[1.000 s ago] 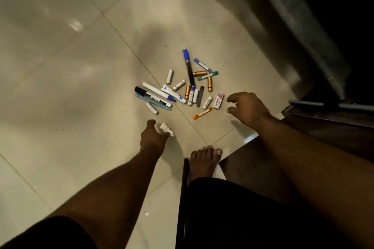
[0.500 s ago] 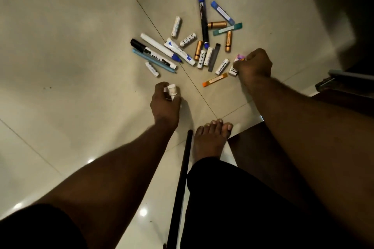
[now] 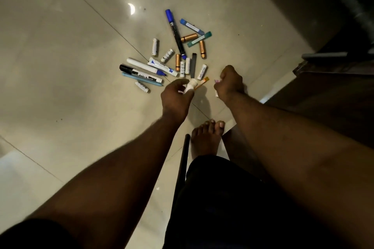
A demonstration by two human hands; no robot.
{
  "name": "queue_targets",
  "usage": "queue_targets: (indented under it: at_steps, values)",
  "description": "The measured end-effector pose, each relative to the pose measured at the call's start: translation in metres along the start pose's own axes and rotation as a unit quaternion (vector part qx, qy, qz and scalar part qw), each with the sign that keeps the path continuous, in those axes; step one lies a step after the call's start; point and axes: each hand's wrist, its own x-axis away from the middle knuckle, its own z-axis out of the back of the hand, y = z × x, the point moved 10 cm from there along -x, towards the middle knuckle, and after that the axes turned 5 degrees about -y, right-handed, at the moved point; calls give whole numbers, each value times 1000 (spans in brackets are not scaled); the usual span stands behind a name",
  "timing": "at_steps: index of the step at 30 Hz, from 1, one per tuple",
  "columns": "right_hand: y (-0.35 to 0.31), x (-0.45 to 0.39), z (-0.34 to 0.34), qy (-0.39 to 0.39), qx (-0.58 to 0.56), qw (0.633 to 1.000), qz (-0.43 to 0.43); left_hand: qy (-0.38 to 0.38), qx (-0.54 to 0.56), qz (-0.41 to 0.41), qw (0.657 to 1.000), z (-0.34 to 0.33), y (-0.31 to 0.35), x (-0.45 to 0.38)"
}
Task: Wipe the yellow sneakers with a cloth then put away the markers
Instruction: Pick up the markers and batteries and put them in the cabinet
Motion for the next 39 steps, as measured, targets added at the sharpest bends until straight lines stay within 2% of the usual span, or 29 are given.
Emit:
queue_targets:
  at_steps: [2, 4, 7, 11, 13, 16, 20, 24, 27, 29, 33, 39]
  values:
    - [0, 8, 19, 1, -113, 993, -35, -16, -24, -12, 1000, -7, 20, 0]
    - [-9, 19, 55, 19, -175, 983, -40, -30, -34, -46, 998, -10, 53, 9]
    - [-40, 49, 129, 36, -276, 960, 1, -53, -65, -119, 989, -4, 127, 33]
    - [-61, 150, 246, 72, -386, 916, 82, -79, -87, -246, 962, 12, 244, 96]
    - [-41, 212, 291, 121, -423, 892, 105, -77, -104, -320, 939, 21, 296, 147]
    - [13, 295, 324, 185, -477, 852, 114, -72, -190, -418, 886, 18, 353, 230]
    - [97, 382, 310, 212, -591, 776, 57, -123, -132, -481, 858, -6, 370, 335]
    - [154, 402, 275, 187, -673, 715, -12, -201, -104, -434, 872, -62, 331, 386]
    - [177, 384, 260, 189, -708, 679, -42, -204, -137, -397, 884, -108, 296, 372]
    - [193, 366, 250, 183, -723, 664, -53, -204, -122, -365, 900, -136, 280, 358]
    - [226, 322, 234, 170, -723, 664, -84, -163, -139, -342, 915, -175, 262, 333]
    - [243, 255, 242, 181, -737, 646, -83, -161, -114, -286, 938, -234, 245, 279]
